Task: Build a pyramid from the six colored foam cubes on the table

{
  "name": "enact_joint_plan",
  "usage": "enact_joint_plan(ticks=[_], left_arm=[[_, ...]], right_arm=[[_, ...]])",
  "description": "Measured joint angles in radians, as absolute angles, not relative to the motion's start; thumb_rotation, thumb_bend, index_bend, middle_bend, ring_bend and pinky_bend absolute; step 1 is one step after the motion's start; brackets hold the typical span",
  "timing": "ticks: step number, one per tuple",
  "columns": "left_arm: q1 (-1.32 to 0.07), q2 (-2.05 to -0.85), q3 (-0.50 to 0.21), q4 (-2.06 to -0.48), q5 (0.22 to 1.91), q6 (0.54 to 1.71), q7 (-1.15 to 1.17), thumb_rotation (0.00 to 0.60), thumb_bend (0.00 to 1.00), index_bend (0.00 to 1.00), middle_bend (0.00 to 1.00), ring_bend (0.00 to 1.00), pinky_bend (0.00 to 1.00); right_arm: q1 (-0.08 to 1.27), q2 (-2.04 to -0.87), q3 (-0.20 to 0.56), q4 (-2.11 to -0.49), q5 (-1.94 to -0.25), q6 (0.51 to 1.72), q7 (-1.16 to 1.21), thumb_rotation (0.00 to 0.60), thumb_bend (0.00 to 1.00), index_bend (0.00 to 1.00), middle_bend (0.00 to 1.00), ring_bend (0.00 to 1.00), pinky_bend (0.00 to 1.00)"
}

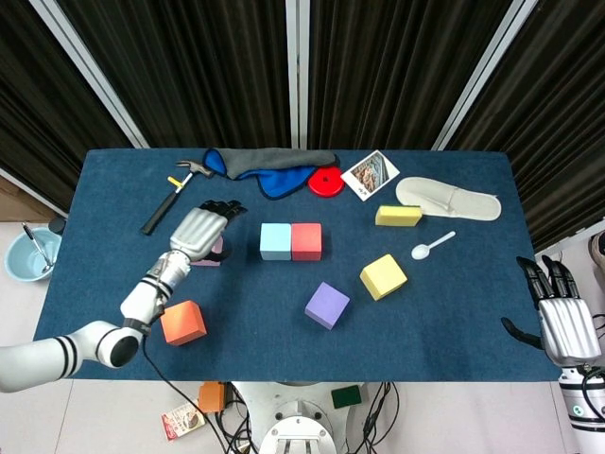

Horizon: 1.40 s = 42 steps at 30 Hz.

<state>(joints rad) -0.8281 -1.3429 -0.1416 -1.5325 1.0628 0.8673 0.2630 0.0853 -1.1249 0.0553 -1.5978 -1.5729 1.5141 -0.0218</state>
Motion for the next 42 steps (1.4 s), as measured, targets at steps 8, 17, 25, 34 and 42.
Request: enact_joint_plan(ticks=[8,17,25,34,42], left_arm=[[-0.776,-1.303,-0.083,-1.506,1.122,0.839,0.181,0.600,0.28,0.14,0.08,0.12,0.17],[-0.782,-1.363,-0.086,-1.394,1.154,0.802,0.142,0.600,0.28,0.14,0.08,0.11,0.17],[-0.793,-1.380,-0.083,-1.361,1.136,0.758,0.150,0.600,0.28,0.14,0.08,0.11,0.17],[-0.798,-1.395,-0.094,-1.324,1.097,0.747,0.166,0.600,0.28,0.21,0.29,0.26,0.25],[-0.800,-1.418,-0.145,-1.342,1.057,0.799,0.179,0.600,0.28,0.30,0.42,0.39,0.40]], right_arm=[[0.092,-1.130,0.054,-1.613,-1.581,1.508,-0.041,0.600,0.18,0.00,0.10,0.01,0.08],[0.084,-1.123,0.051,-1.629,-1.575,1.517,-0.057,0.600,0.18,0.00,0.09,0.01,0.08],[0.088,-1.130,0.049,-1.626,-1.572,1.505,-0.059,0.600,0.18,0.00,0.09,0.01,0.08],[0.090,-1.132,0.050,-1.628,-1.568,1.500,-0.063,0.600,0.18,0.00,0.09,0.01,0.07],[0.096,-1.134,0.050,-1.630,-1.573,1.496,-0.067,0.600,0.18,0.00,0.09,0.01,0.07]])
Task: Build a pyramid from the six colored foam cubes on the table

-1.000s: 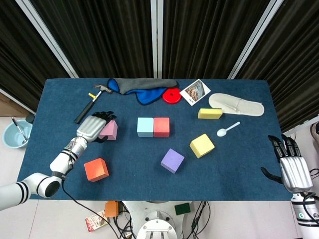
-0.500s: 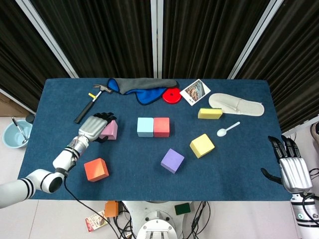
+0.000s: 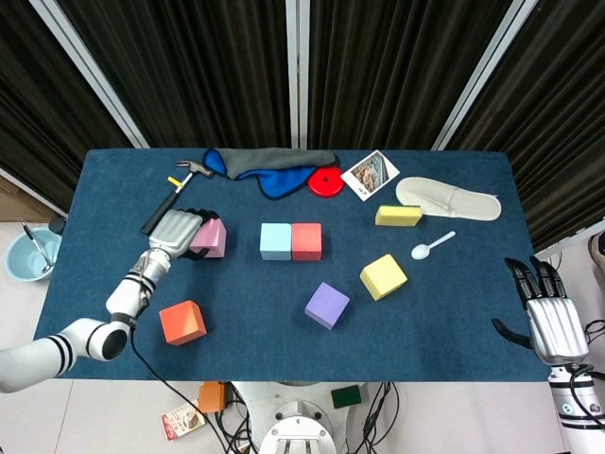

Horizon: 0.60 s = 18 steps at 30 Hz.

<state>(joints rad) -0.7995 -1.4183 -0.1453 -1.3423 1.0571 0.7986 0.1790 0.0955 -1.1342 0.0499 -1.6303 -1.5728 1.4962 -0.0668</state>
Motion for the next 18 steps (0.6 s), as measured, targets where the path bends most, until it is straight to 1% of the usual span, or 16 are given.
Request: enact_joint_plan(ticks=[5,10,18], left_arm=[[-0.824,-1.432,-0.171,-1.380,1.014,0.808,0.230,0.600,0.28,0.30,0.40,0.39,0.40],[-0.855,-1.478,-0.191,-1.396,0.937,0.825,0.306,0.600,0.28,0.29,0.38,0.39,0.40],[-0.881,-1.550,-0.200,-1.406,0.831,0.897,0.427,0.600,0.28,0.29,0.38,0.39,0.39]], right_arm=[[0.091,-1.130,0.049,-1.631,-1.572,1.502,-0.065,0.600,0.18,0.00,0.09,0.01,0.07],[0.087,-1.129,0.047,-1.626,-1.569,1.506,-0.057,0.600,0.18,0.00,0.09,0.01,0.07],[0.083,-1.130,0.045,-1.618,-1.570,1.510,-0.046,0.600,0.18,0.00,0.09,0.01,0.07]])
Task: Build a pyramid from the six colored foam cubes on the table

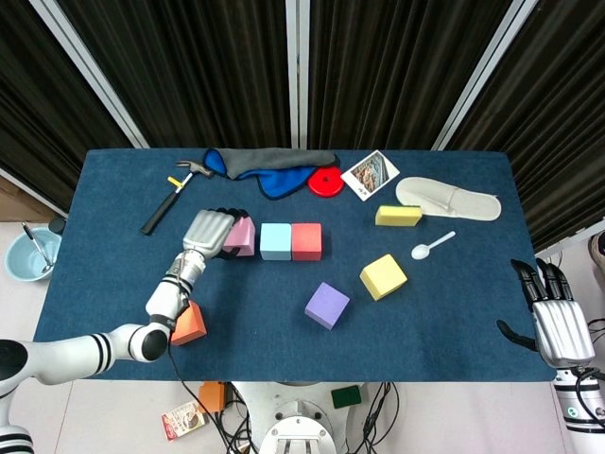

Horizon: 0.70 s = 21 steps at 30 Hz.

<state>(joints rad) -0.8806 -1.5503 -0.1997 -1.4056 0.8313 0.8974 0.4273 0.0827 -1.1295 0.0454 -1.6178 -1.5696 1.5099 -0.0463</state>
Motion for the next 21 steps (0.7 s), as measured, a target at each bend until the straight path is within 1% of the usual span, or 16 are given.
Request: enact_joint_plan(ticks=[8,21], left_arm=[[-0.895,-1.585,-0.200,-1.414,0.808,0.922,0.467,0.600,0.28,0.28,0.37,0.39,0.38],[-0.912,-1.635,-0.195,-1.367,0.812,0.946,0.513,0.600,0.28,0.28,0.36,0.38,0.36]], right_arm=[[0.081,-1.131,0.045,-1.613,-1.568,1.510,-0.041,0.600,0.18,0.00,0.09,0.01,0.07],[0.078,-1.131,0.044,-1.610,-1.565,1.510,-0.038,0.600,0.18,0.00,0.09,0.01,0.07]])
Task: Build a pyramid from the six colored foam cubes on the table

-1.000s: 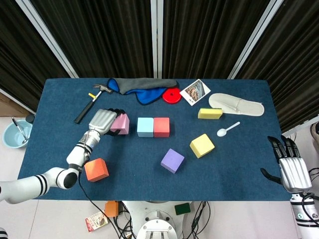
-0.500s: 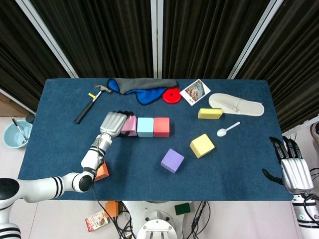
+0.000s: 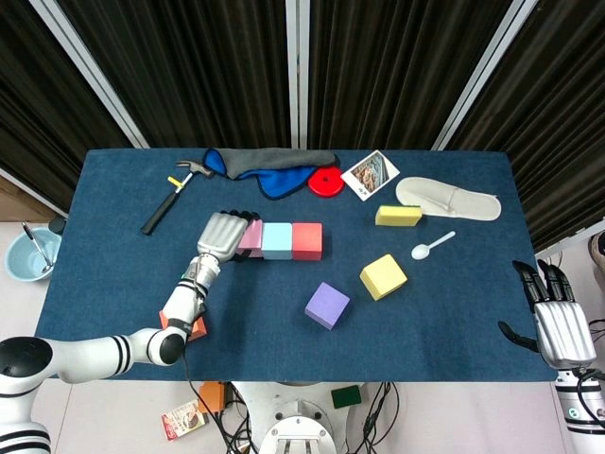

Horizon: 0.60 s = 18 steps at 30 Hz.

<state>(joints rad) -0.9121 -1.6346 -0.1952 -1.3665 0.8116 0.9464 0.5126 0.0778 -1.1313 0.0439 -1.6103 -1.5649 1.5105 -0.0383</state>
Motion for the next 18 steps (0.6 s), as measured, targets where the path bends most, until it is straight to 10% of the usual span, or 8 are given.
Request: enact_joint_plan(ticks=[18], left_arm=[[-0.910,-1.650,-0.193,-1.361,0.816,0.949,0.533,0.600,0.28,0.28,0.36,0.38,0.36]], right_arm=[[0.077,-1.135,0.044,-1.602,-1.564,1.509,-0.031,0.600,0.18,0.00,0.09,0.01,0.07]])
